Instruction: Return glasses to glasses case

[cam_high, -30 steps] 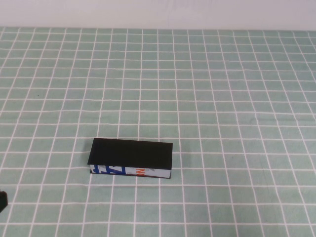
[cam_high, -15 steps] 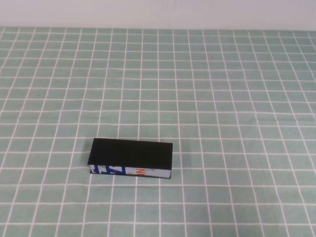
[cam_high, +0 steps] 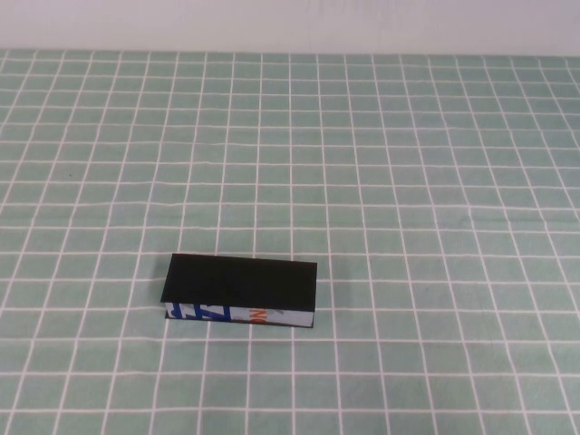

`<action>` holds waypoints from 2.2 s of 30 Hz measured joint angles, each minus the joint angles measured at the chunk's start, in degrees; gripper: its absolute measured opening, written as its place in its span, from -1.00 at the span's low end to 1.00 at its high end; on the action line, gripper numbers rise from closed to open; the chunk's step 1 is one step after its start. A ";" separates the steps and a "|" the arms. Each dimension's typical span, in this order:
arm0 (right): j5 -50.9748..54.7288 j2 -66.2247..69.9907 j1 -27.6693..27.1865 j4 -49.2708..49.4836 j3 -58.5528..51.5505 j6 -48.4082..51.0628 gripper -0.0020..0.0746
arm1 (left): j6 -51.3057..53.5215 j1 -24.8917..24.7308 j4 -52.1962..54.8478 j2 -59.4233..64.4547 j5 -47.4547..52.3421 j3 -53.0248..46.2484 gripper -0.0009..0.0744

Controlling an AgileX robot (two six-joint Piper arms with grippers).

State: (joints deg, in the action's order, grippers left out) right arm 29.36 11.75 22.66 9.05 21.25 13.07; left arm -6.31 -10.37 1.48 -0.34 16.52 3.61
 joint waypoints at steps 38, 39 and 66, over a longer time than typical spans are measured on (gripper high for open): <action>0.00 0.00 0.00 0.23 0.00 0.00 -0.98 | 1.04 0.00 2.15 -0.34 3.80 -5.02 -0.98; 0.00 0.00 -0.21 0.34 0.00 0.00 -0.98 | 1.04 0.00 2.15 -0.34 3.83 -5.02 -0.98; -1.11 -2.27 -21.60 1.09 -3.23 -0.25 -0.98 | 1.09 0.00 2.15 -0.34 3.95 -5.02 -0.98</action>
State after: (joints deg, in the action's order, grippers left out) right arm 28.25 9.47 1.07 10.14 18.02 12.82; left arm -5.22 -10.37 3.63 -0.68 20.47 -1.41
